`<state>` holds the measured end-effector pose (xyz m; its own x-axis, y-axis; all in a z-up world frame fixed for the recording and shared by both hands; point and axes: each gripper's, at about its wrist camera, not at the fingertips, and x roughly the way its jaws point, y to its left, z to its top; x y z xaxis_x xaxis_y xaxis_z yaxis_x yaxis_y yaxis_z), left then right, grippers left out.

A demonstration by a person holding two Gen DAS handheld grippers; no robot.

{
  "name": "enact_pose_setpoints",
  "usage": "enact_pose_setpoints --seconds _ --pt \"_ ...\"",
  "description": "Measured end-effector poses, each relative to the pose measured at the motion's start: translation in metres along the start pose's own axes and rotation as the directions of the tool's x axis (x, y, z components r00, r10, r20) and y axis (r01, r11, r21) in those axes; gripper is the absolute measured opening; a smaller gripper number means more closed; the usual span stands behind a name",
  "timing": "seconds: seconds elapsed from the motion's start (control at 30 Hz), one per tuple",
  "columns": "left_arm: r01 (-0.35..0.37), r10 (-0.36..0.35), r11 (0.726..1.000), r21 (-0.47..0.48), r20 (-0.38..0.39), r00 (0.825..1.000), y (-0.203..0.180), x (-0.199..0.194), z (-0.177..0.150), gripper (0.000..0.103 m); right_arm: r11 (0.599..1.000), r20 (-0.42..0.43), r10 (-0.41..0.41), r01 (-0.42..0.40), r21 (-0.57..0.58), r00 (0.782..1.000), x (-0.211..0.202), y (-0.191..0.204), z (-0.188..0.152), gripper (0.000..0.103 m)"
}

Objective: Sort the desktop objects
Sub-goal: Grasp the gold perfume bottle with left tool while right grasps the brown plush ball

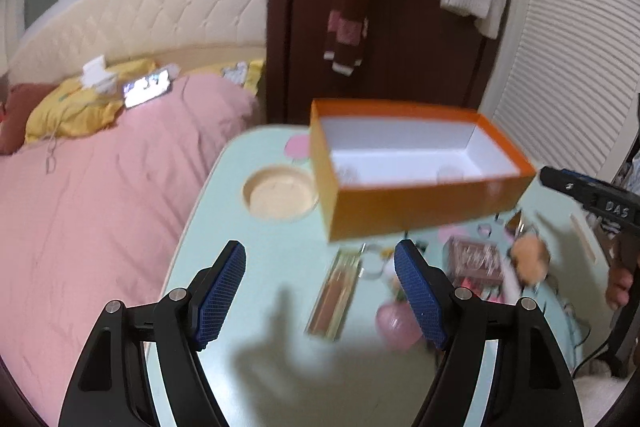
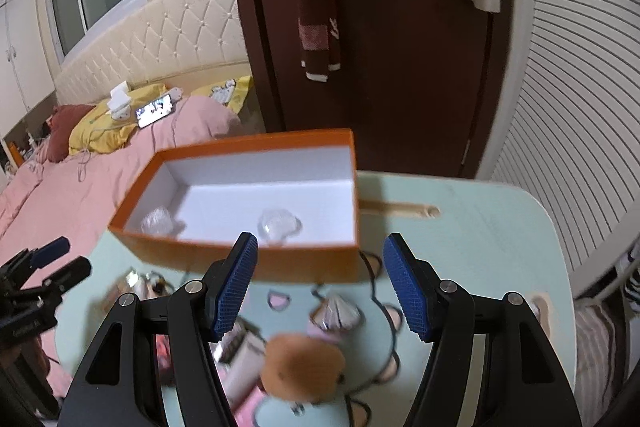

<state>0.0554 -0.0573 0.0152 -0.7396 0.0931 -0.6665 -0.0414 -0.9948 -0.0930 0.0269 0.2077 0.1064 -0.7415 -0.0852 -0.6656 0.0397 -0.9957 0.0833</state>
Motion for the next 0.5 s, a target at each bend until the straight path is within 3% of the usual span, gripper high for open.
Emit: enact_pose_setpoints --seconds 0.07,0.2,0.47,0.5 --pt "0.004 -0.004 1.0 -0.01 -0.02 1.0 0.001 0.006 -0.01 0.073 1.0 -0.013 -0.01 0.01 -0.001 1.0 -0.002 -0.004 -0.011 0.066" --pt "-0.002 0.003 1.0 0.008 -0.041 0.999 0.0 0.017 -0.024 0.058 1.0 -0.042 -0.007 0.008 0.022 0.999 -0.004 -0.013 -0.033 0.066" --pt "0.016 -0.012 0.996 0.086 -0.048 0.999 -0.01 0.038 -0.014 0.056 1.0 -0.037 0.008 -0.007 0.021 0.999 -0.008 -0.02 -0.053 0.066" --pt "0.021 -0.015 0.996 0.09 -0.058 0.998 -0.01 0.043 -0.013 0.05 1.0 -0.039 0.01 -0.009 0.023 0.999 -0.008 -0.021 -0.054 0.066"
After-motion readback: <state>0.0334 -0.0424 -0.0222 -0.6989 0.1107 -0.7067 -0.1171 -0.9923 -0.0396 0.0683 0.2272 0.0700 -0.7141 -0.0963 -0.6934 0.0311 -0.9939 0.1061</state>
